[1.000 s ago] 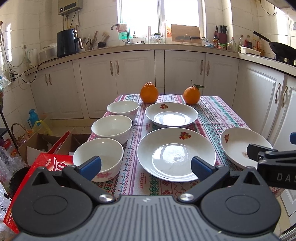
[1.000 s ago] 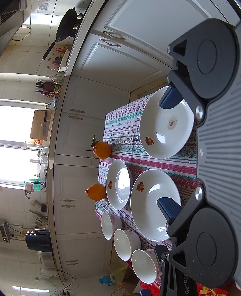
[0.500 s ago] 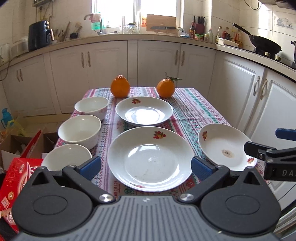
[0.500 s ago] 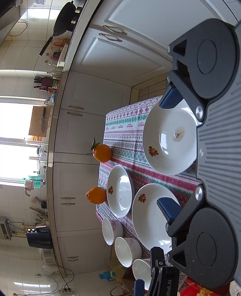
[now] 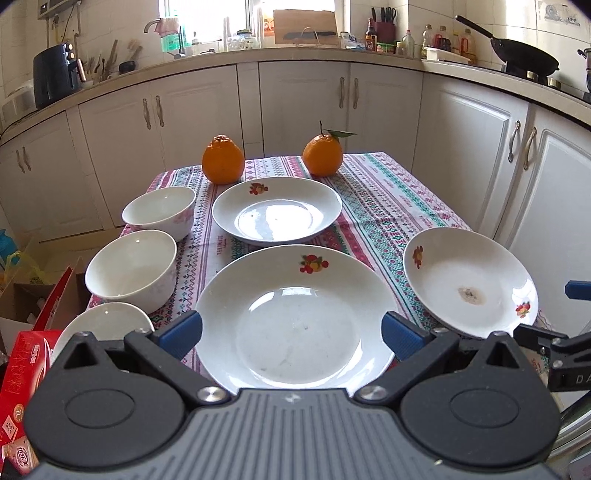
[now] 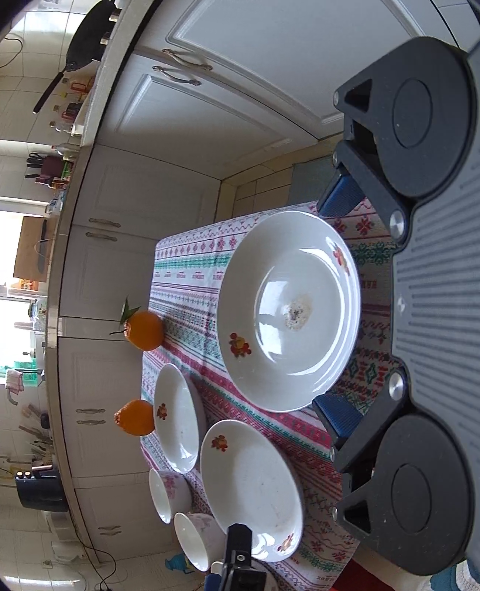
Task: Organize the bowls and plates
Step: 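Move the left gripper to the stained white plate and grasp its rim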
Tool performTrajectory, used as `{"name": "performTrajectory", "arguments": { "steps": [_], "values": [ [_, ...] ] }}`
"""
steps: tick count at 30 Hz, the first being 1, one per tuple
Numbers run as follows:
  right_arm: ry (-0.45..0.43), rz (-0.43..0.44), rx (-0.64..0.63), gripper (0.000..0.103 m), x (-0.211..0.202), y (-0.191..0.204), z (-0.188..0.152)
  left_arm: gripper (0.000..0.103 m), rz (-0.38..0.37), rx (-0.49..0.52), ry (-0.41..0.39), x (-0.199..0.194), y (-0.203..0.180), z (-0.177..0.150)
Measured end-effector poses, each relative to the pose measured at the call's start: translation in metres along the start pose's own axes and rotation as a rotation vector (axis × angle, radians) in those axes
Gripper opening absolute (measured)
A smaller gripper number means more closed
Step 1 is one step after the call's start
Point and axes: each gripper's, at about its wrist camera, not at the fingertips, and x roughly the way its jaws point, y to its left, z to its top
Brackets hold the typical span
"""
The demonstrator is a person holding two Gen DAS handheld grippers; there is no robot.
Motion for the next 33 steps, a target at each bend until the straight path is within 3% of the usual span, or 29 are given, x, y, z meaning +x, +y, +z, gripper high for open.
{"name": "performTrajectory", "arguments": {
  "steps": [4,9,18,24,33],
  "values": [
    [0.05,0.024,0.015,0.103,0.017,-0.009,-0.012,0.102,-0.02,0.04,0.009,0.012,-0.005,0.003],
    [0.105,0.048,0.04,0.103,0.037,-0.018,-0.023,0.102,-0.12,0.066,0.028,0.023,-0.009,0.01],
    [0.134,0.114,0.008,0.103,0.057,-0.026,-0.024,0.102,-0.159,0.113,0.068,0.045,-0.026,0.026],
    [0.12,0.15,-0.019,0.103,0.064,-0.034,-0.021,0.102,-0.214,0.133,0.082,0.061,-0.035,0.039],
    [-0.024,0.219,-0.066,0.103,0.062,-0.05,-0.039,0.102,-0.305,0.237,0.181,0.094,-0.068,0.063]
  ]
}}
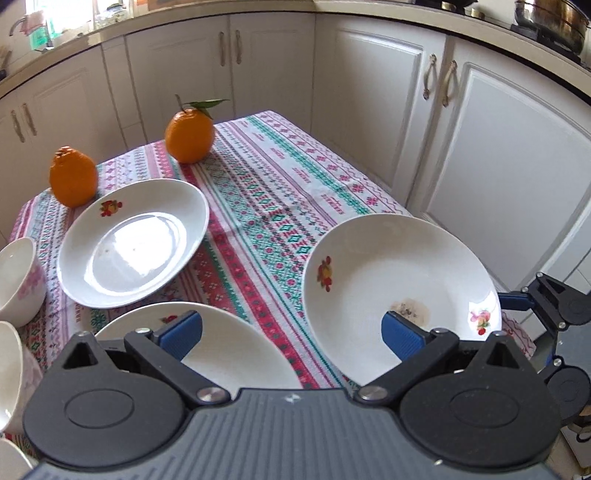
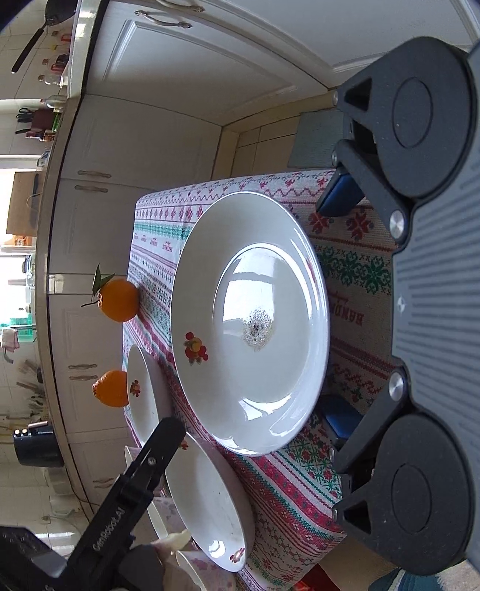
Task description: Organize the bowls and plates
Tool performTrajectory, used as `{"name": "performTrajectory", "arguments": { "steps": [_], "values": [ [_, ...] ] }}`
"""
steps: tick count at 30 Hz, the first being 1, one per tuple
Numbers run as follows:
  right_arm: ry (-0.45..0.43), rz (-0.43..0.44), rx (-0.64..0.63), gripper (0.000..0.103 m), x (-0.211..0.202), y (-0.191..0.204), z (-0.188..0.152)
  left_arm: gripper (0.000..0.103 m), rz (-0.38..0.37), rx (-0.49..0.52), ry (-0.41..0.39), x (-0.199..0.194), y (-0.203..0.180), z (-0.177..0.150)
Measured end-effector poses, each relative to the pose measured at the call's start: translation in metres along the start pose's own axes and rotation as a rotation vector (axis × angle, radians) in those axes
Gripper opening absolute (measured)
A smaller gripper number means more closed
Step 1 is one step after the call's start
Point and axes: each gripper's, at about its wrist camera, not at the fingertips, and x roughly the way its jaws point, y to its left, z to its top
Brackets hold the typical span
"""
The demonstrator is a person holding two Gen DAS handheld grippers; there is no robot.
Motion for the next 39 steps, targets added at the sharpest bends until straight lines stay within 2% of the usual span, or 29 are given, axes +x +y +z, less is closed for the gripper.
{"name": "performTrajectory", "arguments": {
  "steps": [4,8,13,17,26,39],
  "values": [
    [-0.004,0.054,-0.045,0.103,0.001,-0.005,0.002,0.102,-0.038,0.054,0.056,0.022,-0.007,0.015],
    [-0.006,0.096,-0.081,0.103,0.003,-0.01,0.004,0.102,-0.101,0.069,0.127,0.044,-0.012,0.027],
    [-0.003,0.133,-0.115,0.103,0.007,-0.013,0.007,0.1,-0.145,0.104,0.178,0.065,-0.015,0.04],
    [-0.005,0.153,-0.13,0.103,0.004,-0.015,0.006,0.09,-0.186,0.108,0.222,0.081,-0.015,0.052],
    [0.009,0.172,-0.155,0.103,0.005,-0.019,0.009,0.069,-0.232,0.131,0.268,0.099,-0.016,0.063],
    [0.005,0.174,-0.159,0.103,0.006,-0.019,0.009,0.067,-0.257,0.187,0.296,0.104,-0.019,0.062]
  ]
}}
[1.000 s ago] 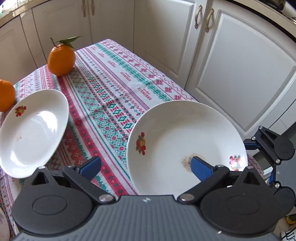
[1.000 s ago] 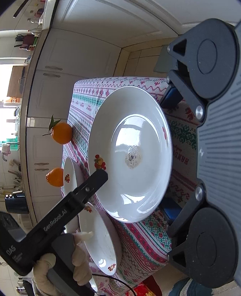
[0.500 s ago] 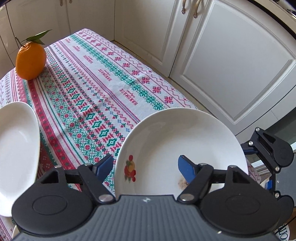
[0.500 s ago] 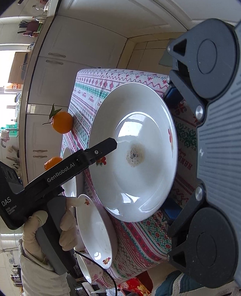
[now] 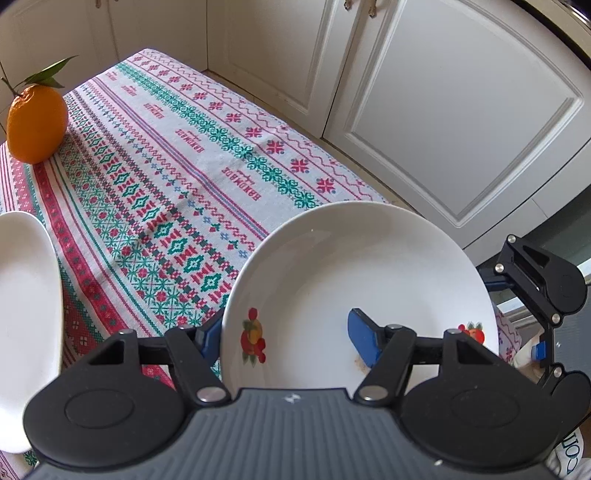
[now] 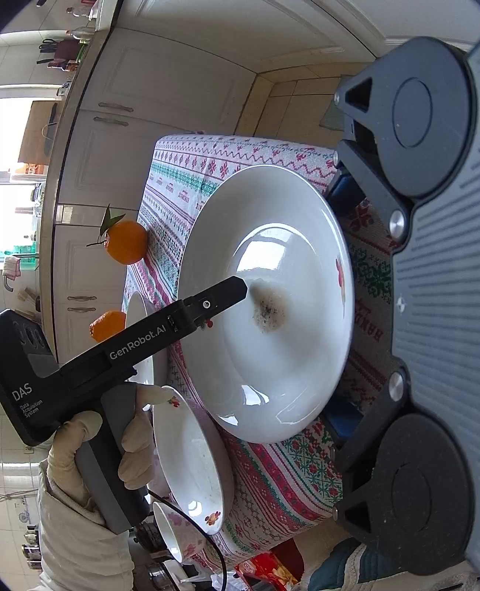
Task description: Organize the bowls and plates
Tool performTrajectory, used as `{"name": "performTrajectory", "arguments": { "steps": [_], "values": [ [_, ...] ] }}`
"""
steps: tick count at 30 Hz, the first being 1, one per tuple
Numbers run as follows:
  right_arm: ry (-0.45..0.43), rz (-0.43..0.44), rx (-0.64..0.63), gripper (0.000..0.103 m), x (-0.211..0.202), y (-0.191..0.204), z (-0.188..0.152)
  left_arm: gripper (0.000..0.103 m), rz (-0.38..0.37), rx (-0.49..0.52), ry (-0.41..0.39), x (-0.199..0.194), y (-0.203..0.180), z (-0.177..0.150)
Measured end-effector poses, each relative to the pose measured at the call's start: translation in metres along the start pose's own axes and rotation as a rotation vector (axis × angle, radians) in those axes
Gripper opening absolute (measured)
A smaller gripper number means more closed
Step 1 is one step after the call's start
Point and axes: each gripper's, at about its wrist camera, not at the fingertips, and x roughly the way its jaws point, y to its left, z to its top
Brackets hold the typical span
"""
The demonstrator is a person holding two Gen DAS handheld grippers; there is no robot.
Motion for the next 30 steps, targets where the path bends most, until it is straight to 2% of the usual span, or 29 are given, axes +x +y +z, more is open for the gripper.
{"name": "performTrajectory", "arguments": {
  "steps": [13,19,30],
  "values": [
    [0.013,-0.011,0.001,0.098,-0.006,0.001,0.0,0.067,-0.011,0.009,0.001,0.001,0.0,0.001],
    [0.019,0.005,0.002,0.091,-0.009,0.0,-0.001,0.065,-0.011,0.001,-0.003,-0.001,0.001,-0.001],
    [0.009,-0.016,-0.012,0.091,-0.014,0.002,0.008,0.065,-0.001,0.002,-0.046,-0.014,0.0,-0.001]
  ]
}}
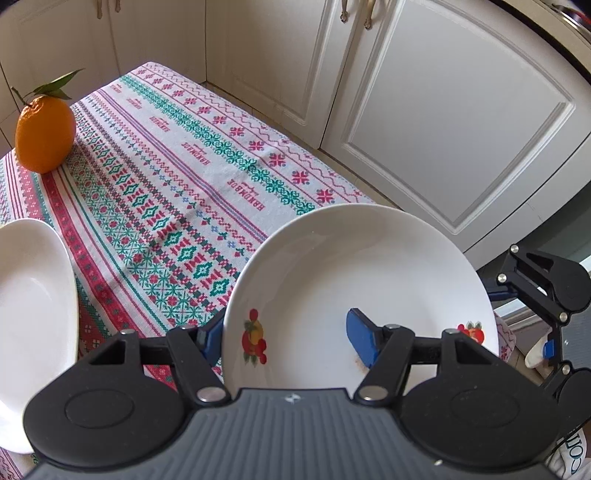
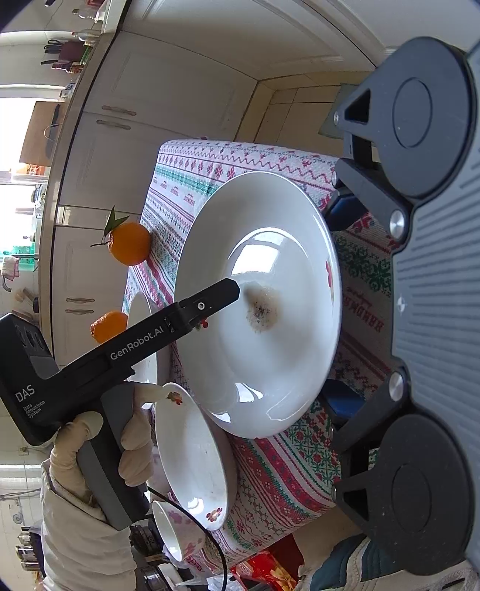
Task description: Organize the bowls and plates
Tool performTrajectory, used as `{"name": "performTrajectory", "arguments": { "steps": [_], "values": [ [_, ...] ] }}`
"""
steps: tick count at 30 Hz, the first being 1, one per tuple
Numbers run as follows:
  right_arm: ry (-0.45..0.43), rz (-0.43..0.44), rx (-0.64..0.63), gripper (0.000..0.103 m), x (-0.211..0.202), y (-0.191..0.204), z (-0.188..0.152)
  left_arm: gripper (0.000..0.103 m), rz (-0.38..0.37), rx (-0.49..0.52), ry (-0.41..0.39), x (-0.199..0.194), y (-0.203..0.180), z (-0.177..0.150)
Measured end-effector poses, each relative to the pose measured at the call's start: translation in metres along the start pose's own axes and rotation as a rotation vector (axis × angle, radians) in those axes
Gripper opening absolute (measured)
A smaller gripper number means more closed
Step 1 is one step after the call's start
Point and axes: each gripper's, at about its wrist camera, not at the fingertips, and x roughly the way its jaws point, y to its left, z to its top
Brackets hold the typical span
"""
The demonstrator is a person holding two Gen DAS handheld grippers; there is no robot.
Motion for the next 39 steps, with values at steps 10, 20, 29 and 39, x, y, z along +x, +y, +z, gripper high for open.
{"name": "performTrajectory", "arguments": {
  "steps": [10,20,29,39],
  "values": [
    [-0.01,0.003,-0.063,0.091,0.008,-0.023,0.024,0.065,0.025,-0.022,-0.044,-0.007,0.015,0.024],
    [-0.008,0.006,-0.07,0.091,0.037,-0.055,0.042,0.065,0.036,-0.048,-0.058,0.011,0.038,0.053],
    [0.006,0.009,-0.059,0.091,0.054,-0.072,0.046,0.065,0.037,-0.069,-0.053,0.029,0.053,0.065],
    [0.016,0.007,-0.039,0.091,0.066,-0.079,0.045,0.065,0.048,-0.084,-0.053,0.044,0.061,0.07]
  ]
}}
